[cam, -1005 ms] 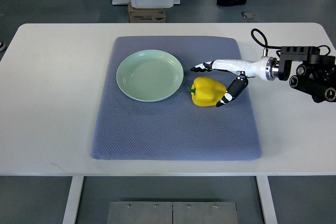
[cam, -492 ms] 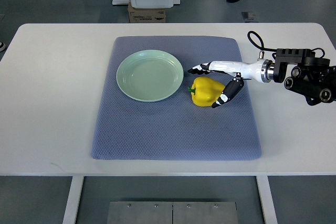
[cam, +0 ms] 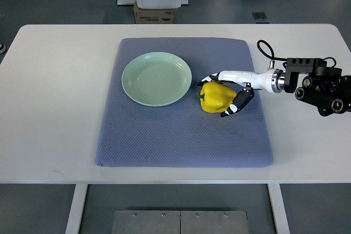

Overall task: Place yellow pepper on plate with right hand
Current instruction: 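Close the right hand's fingers around the yellow pepper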

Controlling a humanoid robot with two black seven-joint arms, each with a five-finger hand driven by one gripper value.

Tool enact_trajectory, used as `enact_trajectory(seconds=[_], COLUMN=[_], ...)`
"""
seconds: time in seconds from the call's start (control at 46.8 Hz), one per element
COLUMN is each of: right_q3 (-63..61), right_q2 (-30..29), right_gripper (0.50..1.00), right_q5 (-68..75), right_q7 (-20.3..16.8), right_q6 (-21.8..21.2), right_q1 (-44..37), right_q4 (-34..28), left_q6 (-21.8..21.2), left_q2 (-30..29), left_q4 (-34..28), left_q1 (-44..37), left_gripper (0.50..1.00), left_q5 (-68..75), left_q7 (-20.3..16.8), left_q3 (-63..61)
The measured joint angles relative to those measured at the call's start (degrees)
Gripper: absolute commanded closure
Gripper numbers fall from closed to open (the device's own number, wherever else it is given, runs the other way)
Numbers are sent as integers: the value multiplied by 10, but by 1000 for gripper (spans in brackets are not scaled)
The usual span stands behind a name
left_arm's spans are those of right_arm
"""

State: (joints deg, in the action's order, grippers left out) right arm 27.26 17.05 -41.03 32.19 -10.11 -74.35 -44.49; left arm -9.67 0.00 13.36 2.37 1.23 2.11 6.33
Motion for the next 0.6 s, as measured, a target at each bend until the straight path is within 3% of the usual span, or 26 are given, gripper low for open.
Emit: enact_trajectory(seconds=[0.15, 0.235, 0.342, 0.599], right_q3=[0, 0, -1, -6], right_q2=[0, 0, -1, -5], right_gripper=[749, 835, 994, 1000], right_q5=[0, 0, 0, 6], right_q7=[-1, -4, -5, -8], right_q6=[2, 2, 2, 2], right_q1=[2, 2, 2, -5], right_q4=[1, 1, 2, 11], left_q6=[0, 0, 0, 0], left_q2=[0, 0, 0, 0], left_q4=[0, 0, 0, 0], left_q1=[0, 0, 0, 0], left_gripper=[500, 500, 500, 500], left_q5=[0, 0, 0, 0], left_q7=[0, 0, 0, 0], left_q3=[0, 0, 0, 0])
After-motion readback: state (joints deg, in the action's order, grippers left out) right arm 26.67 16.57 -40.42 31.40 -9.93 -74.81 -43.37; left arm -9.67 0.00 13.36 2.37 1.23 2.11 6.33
